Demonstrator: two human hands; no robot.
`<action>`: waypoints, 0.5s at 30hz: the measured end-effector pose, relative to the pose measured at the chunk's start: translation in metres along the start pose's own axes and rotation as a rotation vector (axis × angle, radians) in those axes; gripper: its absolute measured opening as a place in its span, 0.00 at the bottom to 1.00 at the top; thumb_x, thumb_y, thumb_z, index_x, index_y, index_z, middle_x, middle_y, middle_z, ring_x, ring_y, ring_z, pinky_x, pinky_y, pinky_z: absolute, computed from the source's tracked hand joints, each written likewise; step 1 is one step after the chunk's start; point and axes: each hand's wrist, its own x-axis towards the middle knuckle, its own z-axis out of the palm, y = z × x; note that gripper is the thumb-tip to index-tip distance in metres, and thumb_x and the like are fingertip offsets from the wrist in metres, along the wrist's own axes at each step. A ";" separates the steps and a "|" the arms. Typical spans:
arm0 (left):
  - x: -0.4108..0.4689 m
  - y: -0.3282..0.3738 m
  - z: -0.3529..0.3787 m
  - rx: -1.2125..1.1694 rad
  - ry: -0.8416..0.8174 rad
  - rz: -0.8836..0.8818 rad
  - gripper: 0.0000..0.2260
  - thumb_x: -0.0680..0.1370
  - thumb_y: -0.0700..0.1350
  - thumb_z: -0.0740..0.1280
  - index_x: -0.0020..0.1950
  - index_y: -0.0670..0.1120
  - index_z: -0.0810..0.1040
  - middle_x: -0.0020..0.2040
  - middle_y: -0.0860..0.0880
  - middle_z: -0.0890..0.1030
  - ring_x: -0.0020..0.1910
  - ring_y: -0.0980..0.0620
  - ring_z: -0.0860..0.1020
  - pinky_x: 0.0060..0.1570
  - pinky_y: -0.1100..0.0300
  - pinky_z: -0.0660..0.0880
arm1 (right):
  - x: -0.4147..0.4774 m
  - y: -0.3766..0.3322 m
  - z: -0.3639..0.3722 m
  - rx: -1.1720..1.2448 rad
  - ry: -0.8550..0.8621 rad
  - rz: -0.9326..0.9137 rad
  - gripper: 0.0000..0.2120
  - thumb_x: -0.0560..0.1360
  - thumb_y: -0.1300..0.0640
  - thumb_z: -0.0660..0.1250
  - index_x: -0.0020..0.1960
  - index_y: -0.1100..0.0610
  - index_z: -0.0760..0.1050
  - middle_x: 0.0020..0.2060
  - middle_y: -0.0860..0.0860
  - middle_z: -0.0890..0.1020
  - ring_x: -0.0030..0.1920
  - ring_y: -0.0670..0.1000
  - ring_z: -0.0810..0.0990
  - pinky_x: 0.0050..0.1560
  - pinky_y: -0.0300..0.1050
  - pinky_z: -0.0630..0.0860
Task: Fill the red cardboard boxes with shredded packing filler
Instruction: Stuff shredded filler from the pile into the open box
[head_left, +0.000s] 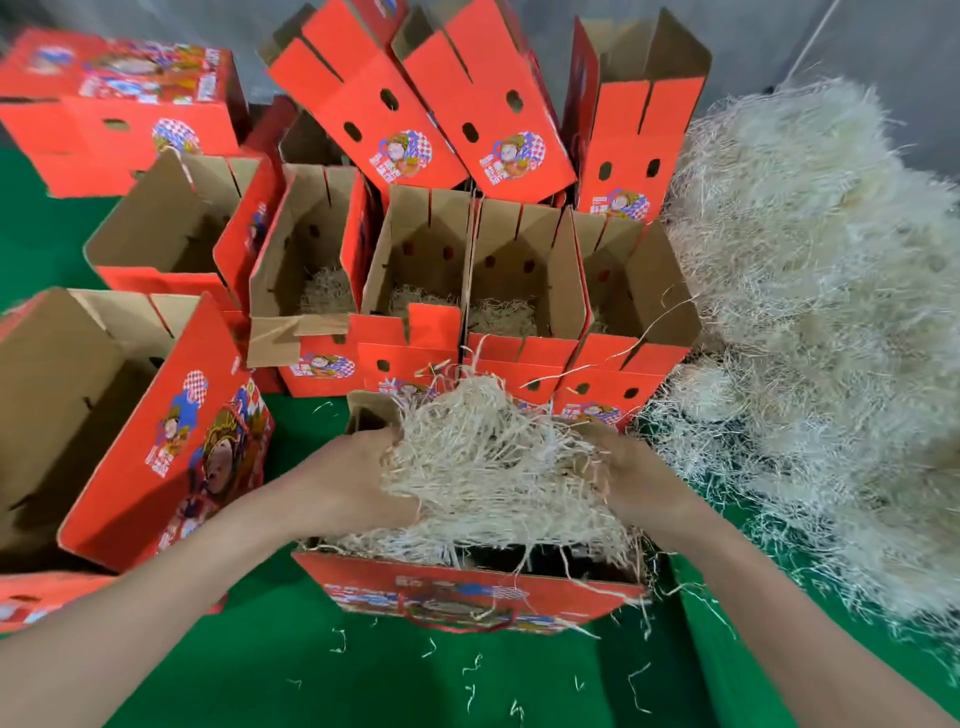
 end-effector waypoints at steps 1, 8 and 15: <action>-0.002 -0.003 0.001 0.009 0.016 -0.014 0.42 0.66 0.61 0.71 0.75 0.49 0.58 0.68 0.51 0.70 0.61 0.53 0.72 0.57 0.65 0.69 | -0.002 0.002 -0.002 0.007 0.014 0.010 0.20 0.78 0.69 0.54 0.69 0.57 0.65 0.45 0.53 0.75 0.17 0.40 0.65 0.19 0.35 0.62; -0.012 0.027 0.032 0.457 0.222 0.131 0.34 0.70 0.59 0.67 0.70 0.50 0.56 0.57 0.49 0.76 0.56 0.48 0.73 0.49 0.56 0.71 | -0.011 -0.017 0.014 0.271 -0.300 -0.112 0.32 0.62 0.39 0.73 0.62 0.28 0.62 0.52 0.21 0.66 0.49 0.22 0.66 0.54 0.27 0.65; -0.013 0.015 -0.002 -0.482 0.391 0.164 0.21 0.70 0.41 0.71 0.57 0.60 0.71 0.55 0.61 0.76 0.45 0.62 0.76 0.46 0.64 0.72 | -0.009 0.000 0.023 0.432 -0.003 -0.088 0.22 0.70 0.71 0.69 0.55 0.48 0.71 0.39 0.36 0.83 0.39 0.56 0.82 0.42 0.42 0.79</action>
